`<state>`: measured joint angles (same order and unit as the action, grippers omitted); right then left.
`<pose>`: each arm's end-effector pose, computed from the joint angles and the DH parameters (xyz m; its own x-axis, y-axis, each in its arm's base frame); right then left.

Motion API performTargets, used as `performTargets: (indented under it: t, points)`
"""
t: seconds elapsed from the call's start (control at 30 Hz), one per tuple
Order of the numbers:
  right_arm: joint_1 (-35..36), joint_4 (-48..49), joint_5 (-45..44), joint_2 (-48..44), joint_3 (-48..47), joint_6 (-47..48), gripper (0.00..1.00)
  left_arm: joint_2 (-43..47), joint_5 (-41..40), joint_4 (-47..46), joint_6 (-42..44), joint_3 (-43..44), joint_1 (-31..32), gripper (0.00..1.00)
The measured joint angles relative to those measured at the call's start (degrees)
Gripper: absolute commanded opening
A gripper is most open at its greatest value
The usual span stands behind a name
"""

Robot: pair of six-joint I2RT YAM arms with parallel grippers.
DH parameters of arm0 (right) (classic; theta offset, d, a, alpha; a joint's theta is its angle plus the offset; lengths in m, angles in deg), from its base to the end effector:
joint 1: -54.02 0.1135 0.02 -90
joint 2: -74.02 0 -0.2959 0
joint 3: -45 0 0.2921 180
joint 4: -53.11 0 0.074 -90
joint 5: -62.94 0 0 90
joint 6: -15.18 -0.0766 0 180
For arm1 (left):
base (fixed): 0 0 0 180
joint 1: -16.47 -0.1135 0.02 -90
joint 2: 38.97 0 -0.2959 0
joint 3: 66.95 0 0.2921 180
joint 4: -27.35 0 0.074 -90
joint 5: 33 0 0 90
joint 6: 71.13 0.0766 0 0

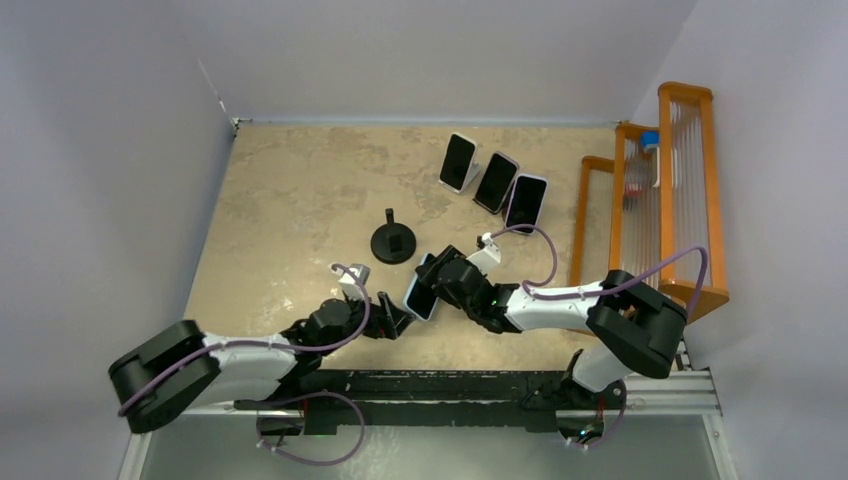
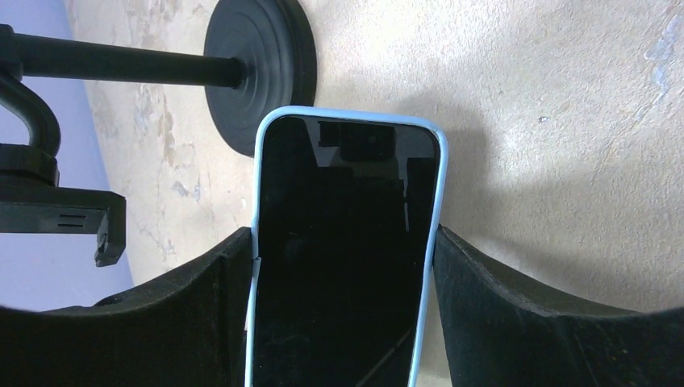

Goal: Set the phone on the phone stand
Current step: Pick up the phone at the center of the board.

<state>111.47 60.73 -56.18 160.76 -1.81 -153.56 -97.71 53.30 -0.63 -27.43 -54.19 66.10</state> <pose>0.2177 0.2718 0.1461 -0.5613 0.7130 -0.4201 0.1815 0.6013 0.7781 0.1414 -0.1587 0.1099 -0.6592 -0.3385 -0.6715 0.3531 0.6491 -0.6738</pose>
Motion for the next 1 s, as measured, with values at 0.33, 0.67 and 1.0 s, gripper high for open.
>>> performTargets:
  t: [0.33,0.67,1.0]
  points:
    - [0.31,-0.7,-1.81,-0.02,-0.17,-1.22,0.45,-12.87,-10.82,-9.64,-2.62,2.01,8.41,0.87]
    - [0.42,-0.57,-1.77,0.0,-0.17,-1.2,0.46,-13.7,-15.69,-16.06,-2.08,2.1,8.7,0.56]
    - [0.72,0.13,-1.38,1.09,-0.17,-1.2,0.46,-29.46,-12.59,-26.71,-2.82,4.37,8.72,0.09]
